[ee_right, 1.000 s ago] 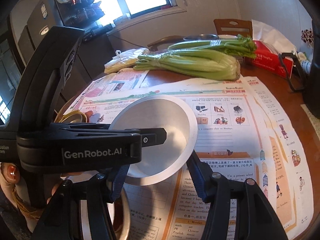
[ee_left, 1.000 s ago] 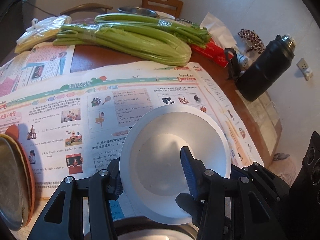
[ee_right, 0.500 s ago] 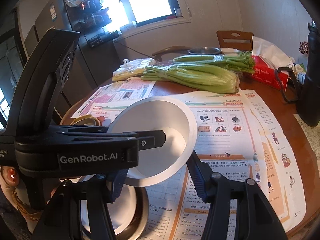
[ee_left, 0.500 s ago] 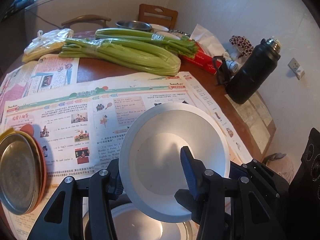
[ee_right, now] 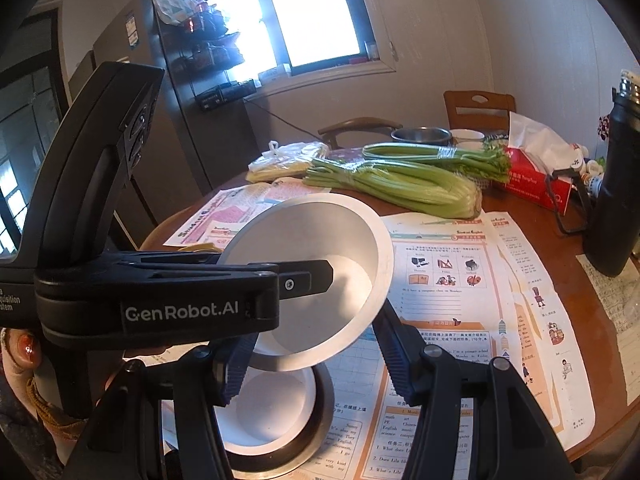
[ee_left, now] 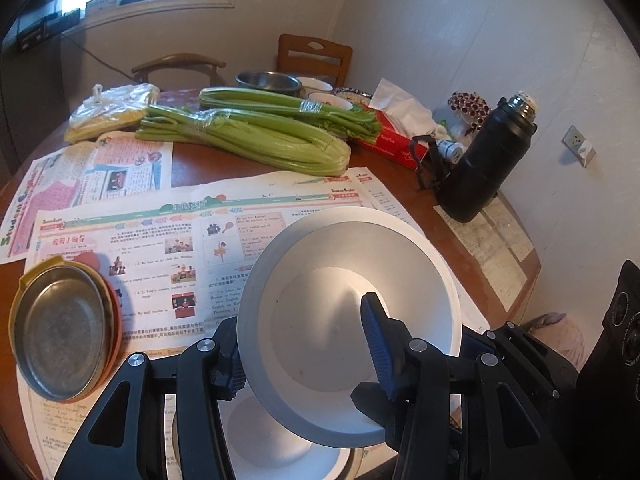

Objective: Organize plates and bowls
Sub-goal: 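Lift the red-printed cup and carry it over the steel bowl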

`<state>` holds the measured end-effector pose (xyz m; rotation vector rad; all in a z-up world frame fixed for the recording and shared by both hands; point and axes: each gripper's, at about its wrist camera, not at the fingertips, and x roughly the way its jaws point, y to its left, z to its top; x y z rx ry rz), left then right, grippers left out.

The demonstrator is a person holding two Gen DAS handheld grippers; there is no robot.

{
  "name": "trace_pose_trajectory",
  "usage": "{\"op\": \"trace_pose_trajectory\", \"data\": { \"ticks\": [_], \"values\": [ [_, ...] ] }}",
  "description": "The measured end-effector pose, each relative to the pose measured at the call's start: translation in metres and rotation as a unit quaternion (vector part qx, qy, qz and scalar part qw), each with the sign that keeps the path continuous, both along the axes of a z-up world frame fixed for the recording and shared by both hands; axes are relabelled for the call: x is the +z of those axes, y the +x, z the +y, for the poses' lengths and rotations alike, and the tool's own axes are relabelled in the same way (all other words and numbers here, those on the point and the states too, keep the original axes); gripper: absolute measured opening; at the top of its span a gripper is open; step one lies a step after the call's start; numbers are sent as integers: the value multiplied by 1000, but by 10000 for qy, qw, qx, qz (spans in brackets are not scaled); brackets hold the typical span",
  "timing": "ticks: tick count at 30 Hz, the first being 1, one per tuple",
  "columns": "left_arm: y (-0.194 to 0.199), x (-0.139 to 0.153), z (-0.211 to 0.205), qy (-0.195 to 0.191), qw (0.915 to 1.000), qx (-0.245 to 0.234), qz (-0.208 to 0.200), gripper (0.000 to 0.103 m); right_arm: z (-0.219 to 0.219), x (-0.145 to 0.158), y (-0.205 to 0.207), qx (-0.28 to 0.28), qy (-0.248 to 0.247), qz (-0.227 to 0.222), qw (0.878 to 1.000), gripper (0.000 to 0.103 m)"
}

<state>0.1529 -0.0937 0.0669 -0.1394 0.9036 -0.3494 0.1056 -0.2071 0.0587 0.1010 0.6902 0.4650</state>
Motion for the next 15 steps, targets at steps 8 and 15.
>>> {"op": "trace_pose_trajectory", "data": {
  "ticks": [8,15],
  "values": [
    [-15,14,6,-4,9999,30,-134,51,5,13,-16,14,-11,-139,9999,58],
    [-25,26,7,25,9996,42,-266,51,8,23,-30,26,-20,-245,9997,58]
  ]
}}
